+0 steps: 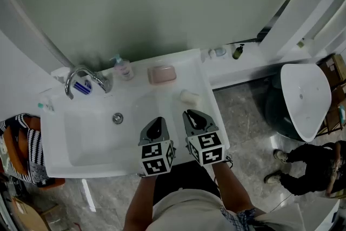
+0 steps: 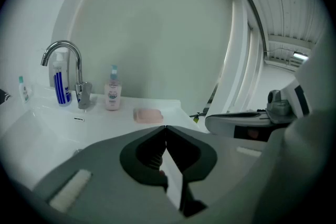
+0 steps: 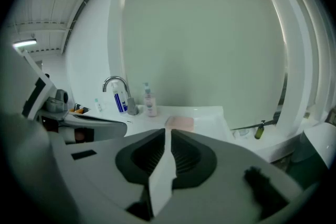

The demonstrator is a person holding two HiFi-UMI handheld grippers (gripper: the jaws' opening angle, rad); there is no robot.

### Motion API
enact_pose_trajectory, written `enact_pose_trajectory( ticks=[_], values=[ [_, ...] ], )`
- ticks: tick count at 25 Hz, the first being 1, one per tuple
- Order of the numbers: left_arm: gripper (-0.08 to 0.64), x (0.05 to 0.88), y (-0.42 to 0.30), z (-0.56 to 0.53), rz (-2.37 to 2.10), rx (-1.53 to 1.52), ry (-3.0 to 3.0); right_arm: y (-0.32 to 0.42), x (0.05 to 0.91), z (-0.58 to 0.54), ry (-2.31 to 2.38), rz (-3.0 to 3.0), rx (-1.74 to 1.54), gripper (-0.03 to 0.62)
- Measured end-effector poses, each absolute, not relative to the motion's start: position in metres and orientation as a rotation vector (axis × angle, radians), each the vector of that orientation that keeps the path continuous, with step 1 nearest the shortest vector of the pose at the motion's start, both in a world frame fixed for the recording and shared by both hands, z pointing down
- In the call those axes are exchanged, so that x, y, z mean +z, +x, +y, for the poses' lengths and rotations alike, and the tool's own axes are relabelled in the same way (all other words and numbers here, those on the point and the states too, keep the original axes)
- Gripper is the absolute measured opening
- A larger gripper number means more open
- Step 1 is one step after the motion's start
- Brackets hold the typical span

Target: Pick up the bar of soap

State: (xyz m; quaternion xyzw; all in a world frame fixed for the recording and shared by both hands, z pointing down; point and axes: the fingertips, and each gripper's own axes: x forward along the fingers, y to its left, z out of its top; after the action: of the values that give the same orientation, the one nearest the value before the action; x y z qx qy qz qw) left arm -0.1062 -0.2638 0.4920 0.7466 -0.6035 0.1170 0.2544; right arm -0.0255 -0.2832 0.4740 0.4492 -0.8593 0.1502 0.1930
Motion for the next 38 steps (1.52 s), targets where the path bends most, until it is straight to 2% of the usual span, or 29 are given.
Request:
enact_pose_trajectory(
  ticks=[14, 38],
  values=[
    [0.008, 0.494, -0.092, -0.259, -1.596, 0.346, 2.063, -0.015, 0.480, -0.279, 1.320, -2.387, 0.505, 0.015],
    [0.008, 0.507, -0.090, -0.249, -1.561, 0.383, 2.075, -0.019, 0.507, -0.263, 1.271, -2.317, 0.494, 0.012]
  ],
)
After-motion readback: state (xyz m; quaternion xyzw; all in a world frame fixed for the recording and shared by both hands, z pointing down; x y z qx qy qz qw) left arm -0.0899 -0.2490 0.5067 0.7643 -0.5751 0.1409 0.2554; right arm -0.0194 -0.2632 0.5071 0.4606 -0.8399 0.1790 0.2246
